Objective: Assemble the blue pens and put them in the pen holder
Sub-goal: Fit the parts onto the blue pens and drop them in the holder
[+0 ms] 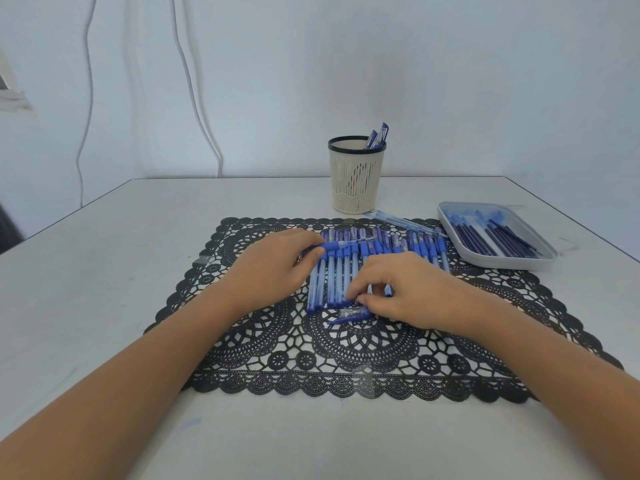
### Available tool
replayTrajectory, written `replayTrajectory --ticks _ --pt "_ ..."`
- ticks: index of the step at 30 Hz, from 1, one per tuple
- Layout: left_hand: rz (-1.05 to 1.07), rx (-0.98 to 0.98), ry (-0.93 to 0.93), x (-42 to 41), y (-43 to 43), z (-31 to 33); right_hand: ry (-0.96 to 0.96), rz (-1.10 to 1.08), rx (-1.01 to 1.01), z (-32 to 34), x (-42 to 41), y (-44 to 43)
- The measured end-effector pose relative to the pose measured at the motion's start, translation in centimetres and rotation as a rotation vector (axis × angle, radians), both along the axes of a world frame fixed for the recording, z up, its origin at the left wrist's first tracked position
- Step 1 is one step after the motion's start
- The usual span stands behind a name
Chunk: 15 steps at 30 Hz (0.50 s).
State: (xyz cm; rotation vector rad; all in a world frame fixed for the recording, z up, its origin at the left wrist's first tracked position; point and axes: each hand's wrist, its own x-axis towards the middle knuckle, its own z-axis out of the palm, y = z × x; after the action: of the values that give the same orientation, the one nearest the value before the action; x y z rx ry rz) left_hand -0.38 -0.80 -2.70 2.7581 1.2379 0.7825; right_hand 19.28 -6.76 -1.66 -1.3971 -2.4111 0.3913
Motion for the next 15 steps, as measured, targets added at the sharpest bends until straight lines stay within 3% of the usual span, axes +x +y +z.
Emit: replayTrajectory --ticks 7,12,15 --pt "-0.008 -0.002 -0.015 0.0 0.0 0.1 0.11 -0.025 -0.005 0.1 0.4 0.0" --pt "-0.038 0.001 -0.025 0.1 -0.1 0.2 0.325 -0.229 0.249 0.8 1.2 0.4" --pt "-0.093 0.008 -0.027 0.3 -0.3 0.1 0.255 -0.268 0.285 0.4 1.7 1.1"
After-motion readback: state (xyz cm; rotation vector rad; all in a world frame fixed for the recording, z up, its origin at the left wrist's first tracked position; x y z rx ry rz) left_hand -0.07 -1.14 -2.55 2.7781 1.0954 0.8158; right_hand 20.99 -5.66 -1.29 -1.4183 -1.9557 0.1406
